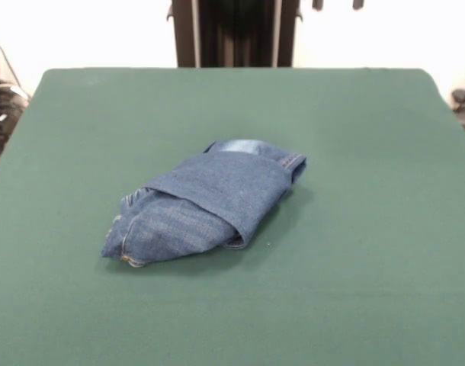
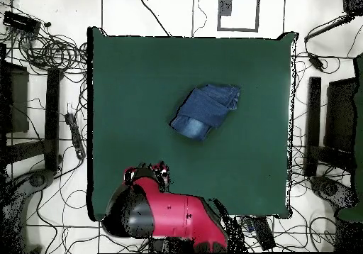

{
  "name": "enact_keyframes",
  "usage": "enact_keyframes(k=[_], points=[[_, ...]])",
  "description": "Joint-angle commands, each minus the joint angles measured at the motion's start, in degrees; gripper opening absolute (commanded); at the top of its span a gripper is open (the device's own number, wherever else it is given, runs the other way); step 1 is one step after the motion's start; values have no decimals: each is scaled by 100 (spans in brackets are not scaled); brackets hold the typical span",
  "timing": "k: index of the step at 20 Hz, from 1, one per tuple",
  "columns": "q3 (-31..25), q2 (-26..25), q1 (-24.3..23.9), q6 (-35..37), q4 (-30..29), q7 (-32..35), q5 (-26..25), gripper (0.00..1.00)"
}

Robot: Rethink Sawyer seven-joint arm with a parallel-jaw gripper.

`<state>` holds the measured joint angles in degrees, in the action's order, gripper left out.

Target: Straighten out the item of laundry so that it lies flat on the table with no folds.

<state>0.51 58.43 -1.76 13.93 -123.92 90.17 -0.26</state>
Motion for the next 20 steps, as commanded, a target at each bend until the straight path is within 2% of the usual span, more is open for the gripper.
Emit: enact_keyframes(k=[1,9,12,15,20], points=[[-70,-1511,-17,-972,28,1294,-4,100],[-207,-2446,-200,-1671,152,1289,122,100],[-112,-2817,-142,-1956,379,1268,141,100],[60,-2922,-57,-2298,447,1355,217,100],[60,-2846,-194,-2256,536,1316,325,100]])
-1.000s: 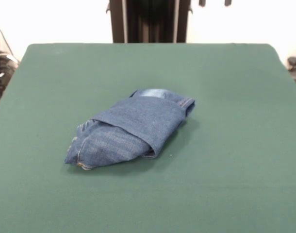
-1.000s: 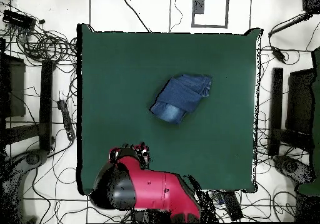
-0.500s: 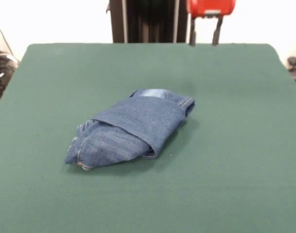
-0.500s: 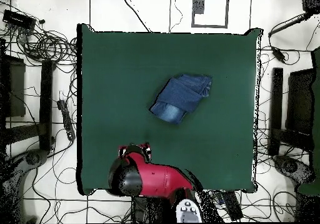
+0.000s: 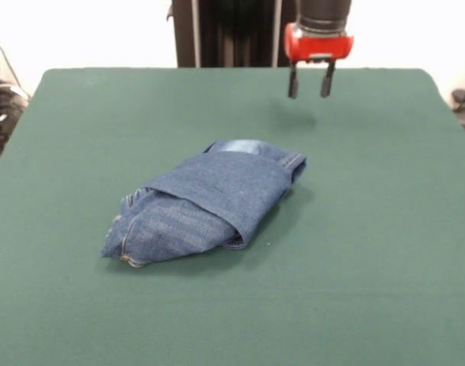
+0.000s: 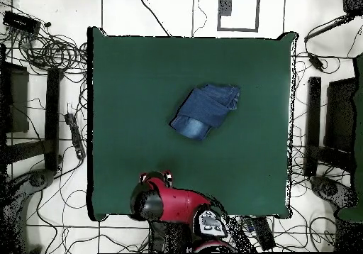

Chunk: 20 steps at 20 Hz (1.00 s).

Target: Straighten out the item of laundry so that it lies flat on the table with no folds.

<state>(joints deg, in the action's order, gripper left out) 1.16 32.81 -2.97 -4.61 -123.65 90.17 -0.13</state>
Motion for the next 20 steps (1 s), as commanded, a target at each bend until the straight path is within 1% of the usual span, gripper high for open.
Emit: enact_keyframes(k=[1,6,11,20], points=[[-51,-298,-158,-395,577,1275,294,100],[-163,-381,-516,-185,865,1002,167,100],[-79,-372,-617,119,1038,823,153,100],[-134,-290,-817,249,1229,743,63,100]])
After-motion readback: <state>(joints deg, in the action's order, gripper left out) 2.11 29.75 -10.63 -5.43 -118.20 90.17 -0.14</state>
